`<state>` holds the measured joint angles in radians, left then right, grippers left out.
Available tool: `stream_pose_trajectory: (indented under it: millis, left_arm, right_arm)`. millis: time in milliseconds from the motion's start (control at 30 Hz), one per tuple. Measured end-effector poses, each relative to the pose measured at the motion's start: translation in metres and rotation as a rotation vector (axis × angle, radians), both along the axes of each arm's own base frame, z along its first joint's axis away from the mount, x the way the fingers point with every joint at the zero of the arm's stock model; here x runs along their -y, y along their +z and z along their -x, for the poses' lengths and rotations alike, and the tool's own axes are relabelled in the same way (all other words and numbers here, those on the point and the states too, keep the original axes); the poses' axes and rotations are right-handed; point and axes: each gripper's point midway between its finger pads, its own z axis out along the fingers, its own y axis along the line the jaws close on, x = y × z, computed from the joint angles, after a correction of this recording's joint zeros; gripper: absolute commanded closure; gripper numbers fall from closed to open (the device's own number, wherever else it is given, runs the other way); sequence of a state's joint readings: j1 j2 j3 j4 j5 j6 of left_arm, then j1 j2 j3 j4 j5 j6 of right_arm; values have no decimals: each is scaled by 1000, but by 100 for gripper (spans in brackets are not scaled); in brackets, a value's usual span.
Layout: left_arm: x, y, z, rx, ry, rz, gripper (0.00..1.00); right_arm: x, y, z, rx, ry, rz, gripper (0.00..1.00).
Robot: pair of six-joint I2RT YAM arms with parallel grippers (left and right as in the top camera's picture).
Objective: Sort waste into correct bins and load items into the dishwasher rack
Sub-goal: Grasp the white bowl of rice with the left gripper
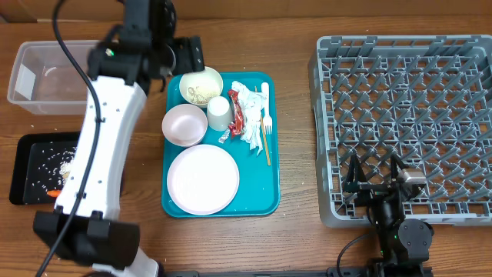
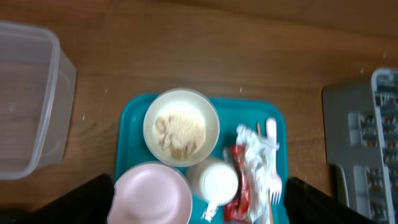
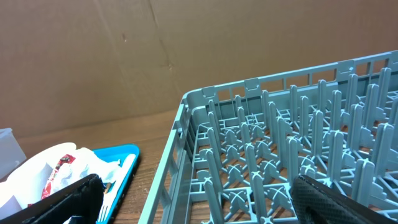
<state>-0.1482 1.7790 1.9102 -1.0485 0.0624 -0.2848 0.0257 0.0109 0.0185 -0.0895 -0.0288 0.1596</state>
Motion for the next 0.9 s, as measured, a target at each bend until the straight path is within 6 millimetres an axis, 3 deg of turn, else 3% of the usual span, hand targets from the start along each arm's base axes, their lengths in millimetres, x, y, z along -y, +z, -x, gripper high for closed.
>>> stream_pose_trajectory:
  millis: [67,133,200,267,400,667,733,900]
  left_arm:
    - [-5,-6,-5,-64,-18,6,8]
    - [-4,-37,-13,-166,-48,8,5]
    - [0,-69,-21,-233,-61,10,6]
    - [2,-110,-32,-301,-73,6,18]
    - [1,-150,-36,-376,-61,-9,18]
    - [-15,-198,-44,-441,-4,-97,20]
    - [-17,-203,-44,-450,0,-107,25]
    - [-19,-204,-47,-439,5,-115,25]
  right_arm:
    - [0,0,0,0,0,0,0]
    - [0,0,0,0,0,0,0]
    - [0,0,0,0,0,0,0]
    - [0,0,0,0,0,0,0]
    - [0,0,0,0,0,0,0]
    - [0,0,0,0,0,0,0]
    - [0,0,0,0,0,0,0]
    - [0,0,0,0,0,0,0]
